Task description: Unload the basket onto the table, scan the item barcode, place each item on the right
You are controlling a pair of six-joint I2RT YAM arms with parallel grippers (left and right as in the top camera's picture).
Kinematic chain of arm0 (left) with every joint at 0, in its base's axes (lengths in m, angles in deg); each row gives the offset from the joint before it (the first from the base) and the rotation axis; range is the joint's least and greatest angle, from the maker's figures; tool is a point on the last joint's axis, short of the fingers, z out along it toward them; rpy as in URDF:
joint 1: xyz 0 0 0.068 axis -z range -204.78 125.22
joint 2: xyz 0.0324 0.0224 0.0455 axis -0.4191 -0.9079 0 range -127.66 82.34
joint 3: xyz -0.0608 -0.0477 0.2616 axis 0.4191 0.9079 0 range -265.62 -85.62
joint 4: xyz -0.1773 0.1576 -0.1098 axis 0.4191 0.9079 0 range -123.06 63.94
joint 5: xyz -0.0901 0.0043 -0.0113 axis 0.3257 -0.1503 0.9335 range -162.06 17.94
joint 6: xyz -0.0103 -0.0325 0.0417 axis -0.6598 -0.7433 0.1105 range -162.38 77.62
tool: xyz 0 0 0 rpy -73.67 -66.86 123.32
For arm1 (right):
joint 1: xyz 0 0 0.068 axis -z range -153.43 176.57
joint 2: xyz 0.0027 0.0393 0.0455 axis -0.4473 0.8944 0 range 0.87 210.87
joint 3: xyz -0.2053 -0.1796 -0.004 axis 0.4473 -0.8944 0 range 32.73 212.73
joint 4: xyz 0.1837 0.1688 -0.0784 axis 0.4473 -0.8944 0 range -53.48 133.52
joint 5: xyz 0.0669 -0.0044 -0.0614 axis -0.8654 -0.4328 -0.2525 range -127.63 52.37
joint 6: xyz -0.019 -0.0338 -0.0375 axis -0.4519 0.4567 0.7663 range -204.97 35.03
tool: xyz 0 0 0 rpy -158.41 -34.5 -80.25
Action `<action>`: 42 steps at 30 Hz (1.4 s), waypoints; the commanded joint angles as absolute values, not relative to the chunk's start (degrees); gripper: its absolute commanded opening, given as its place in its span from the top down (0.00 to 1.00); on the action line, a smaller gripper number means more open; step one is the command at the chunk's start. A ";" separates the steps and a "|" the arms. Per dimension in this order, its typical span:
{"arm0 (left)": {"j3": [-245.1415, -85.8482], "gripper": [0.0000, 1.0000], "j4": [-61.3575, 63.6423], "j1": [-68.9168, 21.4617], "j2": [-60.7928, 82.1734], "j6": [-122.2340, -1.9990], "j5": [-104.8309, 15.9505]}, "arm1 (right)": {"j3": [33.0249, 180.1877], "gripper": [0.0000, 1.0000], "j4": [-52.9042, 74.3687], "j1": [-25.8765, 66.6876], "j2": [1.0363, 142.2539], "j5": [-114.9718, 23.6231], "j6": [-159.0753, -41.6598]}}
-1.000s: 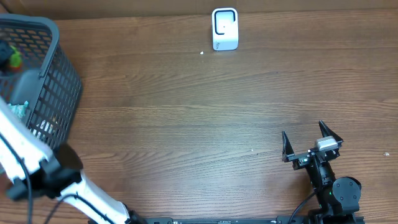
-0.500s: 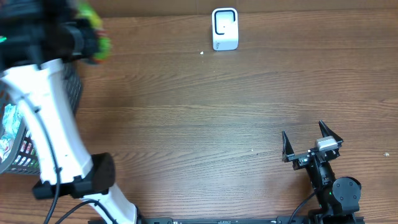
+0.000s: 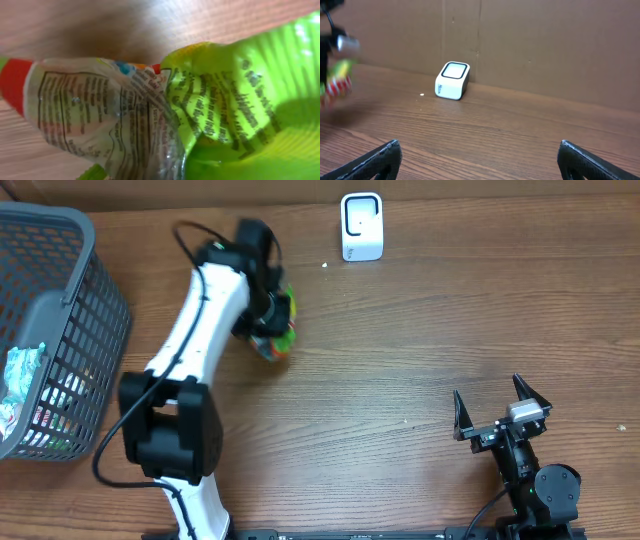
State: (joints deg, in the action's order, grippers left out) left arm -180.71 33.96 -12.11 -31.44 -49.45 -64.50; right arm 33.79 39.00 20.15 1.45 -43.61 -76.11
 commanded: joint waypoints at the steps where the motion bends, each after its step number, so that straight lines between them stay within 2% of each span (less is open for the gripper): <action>1: -174.08 0.57 27.86 -9.75 -30.48 -51.85 -60.94 | 33.18 0.00 39.33 20.31 1.04 -43.67 -76.13; 2: -173.49 0.36 27.10 -9.62 -30.48 -51.83 -60.85 | 33.18 0.00 39.31 20.31 1.04 -43.67 -76.13; 3: -173.04 0.09 26.14 -9.38 -30.48 -51.81 -60.83 | 33.18 0.00 39.31 20.31 1.04 -43.67 -76.13; 4: -173.36 0.02 26.03 -9.38 -30.48 -51.81 -60.85 | 33.18 0.00 39.33 20.31 1.04 -43.67 -76.13; 5: -174.48 0.00 26.73 -9.42 -30.39 -51.85 -60.77 | 33.18 0.00 39.33 20.31 1.04 -43.67 -76.13; 9: -186.46 0.00 34.40 -11.26 -30.24 -51.77 -60.59 | 33.18 0.00 39.31 20.31 1.04 -43.67 -76.13; 15: -220.09 0.00 52.17 -18.73 -30.24 -51.37 -64.35 | 33.18 0.00 39.33 20.31 1.04 -43.67 -76.13; 17: -232.18 0.00 57.63 -23.72 -30.24 -51.66 -70.36 | 33.18 0.00 39.31 20.31 1.04 -43.67 -76.13; 19: -237.25 0.00 60.21 -27.89 -30.24 -52.58 -72.44 | 33.18 0.00 39.33 20.31 1.04 -43.67 -76.13; 21: -240.88 0.00 63.16 -39.15 -30.24 -52.97 -72.55 | 33.18 0.00 39.31 20.31 1.04 -43.67 -76.13; 24: -237.47 0.00 63.75 -52.13 -30.48 -54.83 -72.29 | 33.18 0.00 39.31 20.31 1.04 -43.67 -76.15; 30: -222.83 0.00 59.51 -68.96 -30.50 -58.26 -69.97 | 33.18 0.00 39.31 20.31 1.04 -43.67 -76.13; 33: -213.58 0.00 54.81 -71.63 -30.50 -58.24 -66.17 | 33.18 0.00 39.33 20.31 1.04 -43.67 -76.13; 42: -188.34 0.00 35.03 -71.34 -30.50 -63.72 -66.12 | 33.18 0.00 39.33 20.31 1.04 -43.67 -76.13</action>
State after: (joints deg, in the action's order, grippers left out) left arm -192.71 37.96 -71.63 -31.20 -60.31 -67.06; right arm 33.79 39.00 20.15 1.45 -43.61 -76.15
